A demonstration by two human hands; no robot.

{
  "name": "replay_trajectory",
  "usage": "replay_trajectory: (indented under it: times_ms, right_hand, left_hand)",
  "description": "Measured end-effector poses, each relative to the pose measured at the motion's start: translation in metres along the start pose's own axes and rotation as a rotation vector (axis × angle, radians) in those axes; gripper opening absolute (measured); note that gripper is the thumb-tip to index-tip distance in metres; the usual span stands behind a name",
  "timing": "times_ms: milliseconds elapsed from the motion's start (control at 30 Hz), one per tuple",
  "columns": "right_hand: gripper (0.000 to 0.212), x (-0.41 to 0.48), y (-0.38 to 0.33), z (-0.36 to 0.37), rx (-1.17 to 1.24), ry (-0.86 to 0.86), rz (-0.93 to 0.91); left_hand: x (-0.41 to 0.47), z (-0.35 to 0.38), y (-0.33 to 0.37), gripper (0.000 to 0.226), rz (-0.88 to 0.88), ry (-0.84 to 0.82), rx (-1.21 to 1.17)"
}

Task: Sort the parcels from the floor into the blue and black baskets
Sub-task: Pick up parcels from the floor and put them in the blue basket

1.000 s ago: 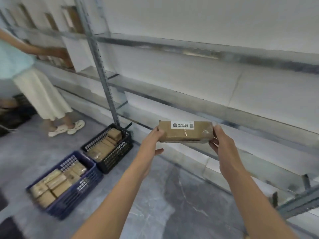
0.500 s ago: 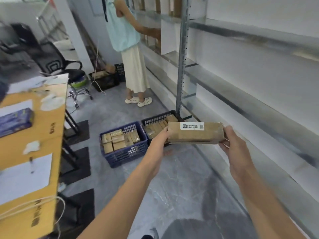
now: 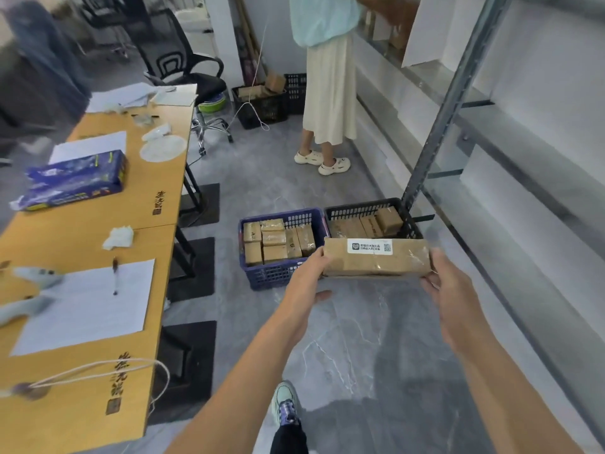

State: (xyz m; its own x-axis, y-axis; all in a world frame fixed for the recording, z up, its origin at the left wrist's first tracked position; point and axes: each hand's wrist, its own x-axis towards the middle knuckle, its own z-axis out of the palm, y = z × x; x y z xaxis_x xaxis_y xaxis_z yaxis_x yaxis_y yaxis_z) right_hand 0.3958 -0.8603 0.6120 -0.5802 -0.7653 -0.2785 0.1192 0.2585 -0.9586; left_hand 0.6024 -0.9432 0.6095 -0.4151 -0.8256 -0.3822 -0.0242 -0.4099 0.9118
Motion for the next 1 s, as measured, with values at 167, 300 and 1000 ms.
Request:
replay_trajectory:
  times_ms: [167,300,1000]
  right_hand:
    - [0.027,0.057,0.005,0.075,-0.006,-0.012,0.073]
    - [0.026,0.089,0.008,0.118,-0.027,-0.029,0.118]
    - [0.031,0.343,0.068,0.193,-0.145,-0.161,0.375]
  left_hand:
    - [0.064,-0.062,0.006,0.039,-0.06,0.033,-0.031]
    - [0.104,-0.103,0.005,0.06,-0.11,0.051,-0.017]
    - [0.334,-0.135,-0.015,0.059,-0.384,0.283,-0.035]
